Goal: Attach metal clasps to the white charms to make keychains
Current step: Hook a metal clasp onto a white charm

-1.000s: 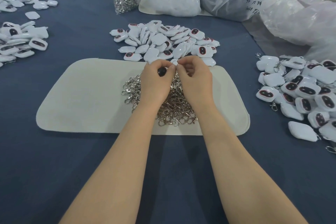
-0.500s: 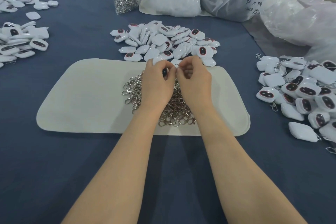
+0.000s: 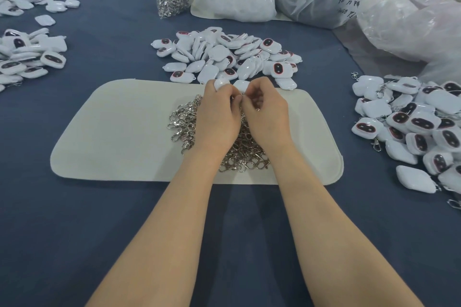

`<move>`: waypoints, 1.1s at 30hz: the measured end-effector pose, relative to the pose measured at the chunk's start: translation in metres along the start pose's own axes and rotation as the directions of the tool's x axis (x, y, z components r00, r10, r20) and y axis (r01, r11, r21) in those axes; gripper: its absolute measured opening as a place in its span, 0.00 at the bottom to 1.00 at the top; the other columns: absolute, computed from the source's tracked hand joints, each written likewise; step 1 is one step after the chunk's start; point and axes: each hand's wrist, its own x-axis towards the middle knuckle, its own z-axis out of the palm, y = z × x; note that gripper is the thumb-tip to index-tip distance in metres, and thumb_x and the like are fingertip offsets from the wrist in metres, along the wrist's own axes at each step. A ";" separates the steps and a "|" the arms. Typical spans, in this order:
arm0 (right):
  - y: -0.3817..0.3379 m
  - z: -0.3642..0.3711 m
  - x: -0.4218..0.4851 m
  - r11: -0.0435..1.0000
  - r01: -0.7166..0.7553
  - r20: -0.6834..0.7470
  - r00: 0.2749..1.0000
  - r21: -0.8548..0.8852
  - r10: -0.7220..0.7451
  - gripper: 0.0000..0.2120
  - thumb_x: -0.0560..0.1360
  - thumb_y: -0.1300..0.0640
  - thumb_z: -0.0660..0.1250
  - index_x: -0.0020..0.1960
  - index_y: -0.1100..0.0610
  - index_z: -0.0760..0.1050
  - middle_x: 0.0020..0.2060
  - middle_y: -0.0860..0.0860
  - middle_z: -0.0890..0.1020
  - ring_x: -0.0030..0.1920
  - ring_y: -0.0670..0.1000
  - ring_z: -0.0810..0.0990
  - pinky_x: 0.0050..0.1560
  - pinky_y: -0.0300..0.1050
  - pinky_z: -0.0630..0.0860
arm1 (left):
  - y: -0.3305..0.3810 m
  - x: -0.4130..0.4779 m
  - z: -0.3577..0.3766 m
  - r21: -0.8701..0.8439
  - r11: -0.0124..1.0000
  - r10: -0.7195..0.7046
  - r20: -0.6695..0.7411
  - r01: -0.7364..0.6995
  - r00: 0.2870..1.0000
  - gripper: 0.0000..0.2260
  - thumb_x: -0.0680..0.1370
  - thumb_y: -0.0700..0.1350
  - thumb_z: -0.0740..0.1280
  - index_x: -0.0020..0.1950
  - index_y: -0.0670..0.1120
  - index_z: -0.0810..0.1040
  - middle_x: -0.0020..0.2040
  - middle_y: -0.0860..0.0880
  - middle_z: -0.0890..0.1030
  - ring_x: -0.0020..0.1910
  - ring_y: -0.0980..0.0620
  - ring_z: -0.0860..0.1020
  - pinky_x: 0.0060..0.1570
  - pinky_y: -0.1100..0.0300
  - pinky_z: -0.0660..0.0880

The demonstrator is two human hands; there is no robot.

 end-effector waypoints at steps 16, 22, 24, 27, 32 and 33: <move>-0.001 -0.001 0.003 1.000 0.014 -0.008 1.000 0.010 -0.014 0.07 0.74 0.64 0.66 0.43 0.54 0.71 0.35 0.42 0.75 0.35 0.38 0.72 0.39 0.31 0.71 | 0.000 -0.003 0.000 0.027 0.999 0.028 -0.074 -0.026 0.997 0.06 0.80 0.43 0.61 0.51 0.42 0.75 0.58 0.42 0.69 0.37 0.46 0.72 0.39 0.53 0.70; 0.000 -0.001 0.004 1.000 -0.004 0.001 1.000 -0.013 0.004 0.08 0.73 0.64 0.66 0.42 0.52 0.72 0.36 0.42 0.76 0.36 0.36 0.73 0.39 0.29 0.70 | 0.000 -0.002 -0.001 -0.011 1.000 0.023 -0.051 -0.024 0.998 0.07 0.80 0.44 0.61 0.52 0.42 0.75 0.57 0.42 0.69 0.42 0.44 0.75 0.46 0.50 0.73; -0.001 -0.002 0.005 1.000 -0.007 0.007 1.000 -0.008 0.007 0.08 0.73 0.64 0.66 0.42 0.51 0.72 0.37 0.43 0.77 0.36 0.37 0.73 0.39 0.29 0.70 | 0.000 -0.003 0.000 -0.001 0.999 0.032 -0.045 -0.032 0.998 0.07 0.81 0.45 0.61 0.52 0.42 0.75 0.56 0.42 0.69 0.42 0.44 0.74 0.45 0.50 0.73; -0.001 -0.002 0.004 1.000 0.002 0.016 1.000 -0.015 -0.001 0.07 0.74 0.63 0.66 0.43 0.52 0.72 0.40 0.46 0.78 0.39 0.40 0.75 0.40 0.29 0.70 | -0.001 -0.002 -0.001 -0.010 1.000 0.025 -0.046 -0.026 0.999 0.08 0.81 0.45 0.61 0.52 0.42 0.76 0.57 0.42 0.70 0.41 0.44 0.74 0.45 0.50 0.73; -0.004 -0.003 0.004 0.998 0.008 0.070 0.997 0.056 -0.012 0.09 0.75 0.65 0.64 0.45 0.51 0.73 0.41 0.41 0.78 0.44 0.43 0.77 0.45 0.34 0.74 | -0.002 0.000 -0.002 -0.070 0.998 -0.011 -0.070 0.006 0.998 0.08 0.80 0.45 0.62 0.51 0.41 0.77 0.54 0.43 0.71 0.41 0.49 0.73 0.47 0.54 0.72; -0.004 -0.003 0.004 0.998 0.007 0.085 0.996 0.062 -0.012 0.09 0.75 0.66 0.64 0.45 0.51 0.73 0.41 0.40 0.79 0.43 0.43 0.77 0.46 0.34 0.74 | -0.003 0.001 -0.002 -0.087 0.996 -0.022 -0.073 0.016 0.997 0.08 0.80 0.45 0.62 0.51 0.42 0.77 0.53 0.44 0.71 0.41 0.51 0.72 0.47 0.55 0.72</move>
